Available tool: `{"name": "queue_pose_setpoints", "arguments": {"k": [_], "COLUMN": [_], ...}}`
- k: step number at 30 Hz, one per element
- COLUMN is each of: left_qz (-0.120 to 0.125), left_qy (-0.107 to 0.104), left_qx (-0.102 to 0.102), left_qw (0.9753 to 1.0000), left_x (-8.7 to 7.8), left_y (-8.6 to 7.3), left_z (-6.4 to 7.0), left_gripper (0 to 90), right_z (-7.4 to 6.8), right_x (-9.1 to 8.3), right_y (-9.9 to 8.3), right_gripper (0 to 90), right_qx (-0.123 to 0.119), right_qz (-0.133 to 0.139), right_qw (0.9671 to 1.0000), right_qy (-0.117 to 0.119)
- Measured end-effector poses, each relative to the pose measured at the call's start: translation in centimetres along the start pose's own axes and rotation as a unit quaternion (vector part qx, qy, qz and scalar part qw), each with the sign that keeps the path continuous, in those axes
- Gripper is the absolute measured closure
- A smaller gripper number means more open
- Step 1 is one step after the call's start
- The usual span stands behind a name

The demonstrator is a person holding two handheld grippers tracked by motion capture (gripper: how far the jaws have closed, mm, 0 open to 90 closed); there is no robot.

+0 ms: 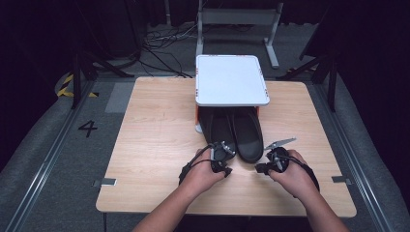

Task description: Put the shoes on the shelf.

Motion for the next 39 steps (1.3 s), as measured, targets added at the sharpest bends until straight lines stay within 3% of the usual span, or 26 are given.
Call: {"name": "queue_pose_setpoints", "arguments": {"k": [4,7,10,14,16,21,26,30,36,39], "left_qz": [-0.003,-0.005,-0.001,0.005,0.004,0.01,0.015,0.024,0.048,0.053], "left_qy": [0.007,0.046,0.054,0.04,0.06,0.082,0.089,0.083,0.082,0.077], "left_qx": [-0.012,-0.011,-0.029,-0.041,-0.043,-0.051,-0.065,-0.069,-0.069,-0.069], "left_qw": [0.9999,0.9988,0.9981,0.9983,0.9973,0.9953,0.9938,0.9939,0.9931,0.9932], "left_x": [0.0,-0.2,-0.5,-0.4,-0.6,-1.0,-1.2,-1.0,-0.6,-0.5], "left_y": [0.1,-0.1,-0.3,-0.4,-0.2,-0.1,0.0,0.3,1.3,1.7], "left_z": [-0.3,-1.2,-2.1,-2.4,-2.9,-4.1,-5.6,-6.2,-7.3,-7.8], "left_gripper": [67.4,64.8,64.1,66.4,65.5,64.4,65.0,65.6,64.7,65.6], "right_z": [-0.5,-1.0,-1.4,-1.4,-1.3,-1.7,-2.3,-2.1,-0.6,0.2], "right_x": [0.5,1.2,2.0,2.5,3.0,3.3,3.9,4.1,4.8,5.0], "right_y": [0.7,1.3,2.0,2.7,3.2,4.4,6.1,6.7,8.0,8.8], "right_gripper": [83.6,84.1,83.4,81.7,80.6,80.9,83.5,84.8,86.8,88.7], "right_qx": [-0.002,-0.009,-0.011,-0.008,-0.003,0.0,-0.001,0.005,0.023,0.041], "right_qz": [0.005,0.008,0.018,0.034,0.036,0.034,0.017,0.014,0.023,0.018], "right_qw": [1.0,0.9999,0.9998,0.9993,0.9993,0.9993,0.9998,0.9999,0.9992,0.9988], "right_qy": [-0.001,0.007,0.007,0.01,0.009,0.013,0.006,-0.004,-0.024,-0.019]}}
Point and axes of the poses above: each handheld gripper's, and its own axes: x roughly forward along the jaws, y roughly out of its top, z roughly to its right, the point moved 6 cm from there along x, roughly forward along the jaws, and after that the axes turned 13 degrees about x, right-handed, at the moved point
